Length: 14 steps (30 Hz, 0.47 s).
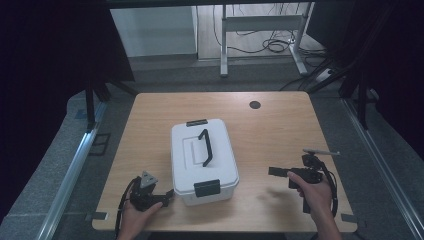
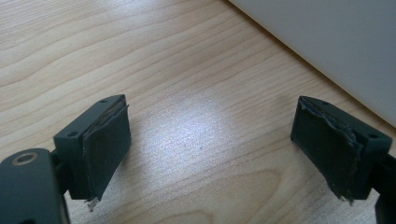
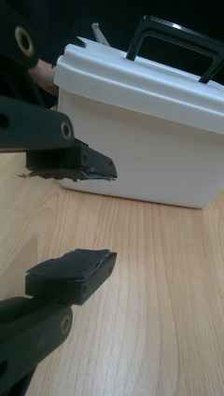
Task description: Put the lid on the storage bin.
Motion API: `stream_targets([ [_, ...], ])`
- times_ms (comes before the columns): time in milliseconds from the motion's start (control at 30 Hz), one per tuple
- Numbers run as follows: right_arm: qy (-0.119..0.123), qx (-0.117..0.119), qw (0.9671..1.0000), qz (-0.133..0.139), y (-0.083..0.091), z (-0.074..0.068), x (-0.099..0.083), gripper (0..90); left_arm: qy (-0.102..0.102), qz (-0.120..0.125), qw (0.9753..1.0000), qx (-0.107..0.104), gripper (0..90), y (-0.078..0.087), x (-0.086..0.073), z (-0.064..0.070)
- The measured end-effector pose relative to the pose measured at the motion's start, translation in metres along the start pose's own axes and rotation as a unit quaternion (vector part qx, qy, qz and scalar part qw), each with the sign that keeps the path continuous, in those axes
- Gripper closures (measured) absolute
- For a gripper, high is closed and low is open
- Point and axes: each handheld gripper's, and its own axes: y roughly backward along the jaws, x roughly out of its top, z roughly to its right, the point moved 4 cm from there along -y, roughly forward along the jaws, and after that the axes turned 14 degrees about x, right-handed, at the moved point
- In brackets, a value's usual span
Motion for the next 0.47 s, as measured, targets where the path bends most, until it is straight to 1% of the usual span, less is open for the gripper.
stream_targets([
  [200,-0.003,-0.003,1.0,-0.006,-0.0076,0.0024,0.0,53.0,-0.001,0.0,1.0,-0.001,11.7,-0.0003,0.0002,0.0],
  [333,-0.004,-0.006,0.9999,-0.009,-0.0071,0.0045,0.0007,52.6,-0.002,0.001,1.0,-0.001,11.7,-0.0004,0.0004,-0.0001],
  [400,-0.006,-0.002,1.0,-0.004,-0.0062,0.0056,0.0001,52.3,-0.001,0.001,1.0,-0.001,11.7,-0.0004,0.0004,0.0],
  [467,-0.009,0.003,0.9999,-0.006,-0.0062,0.0075,-0.0017,52.1,-0.001,0.0,1.0,-0.001,11.7,-0.0004,0.0004,0.0],
])
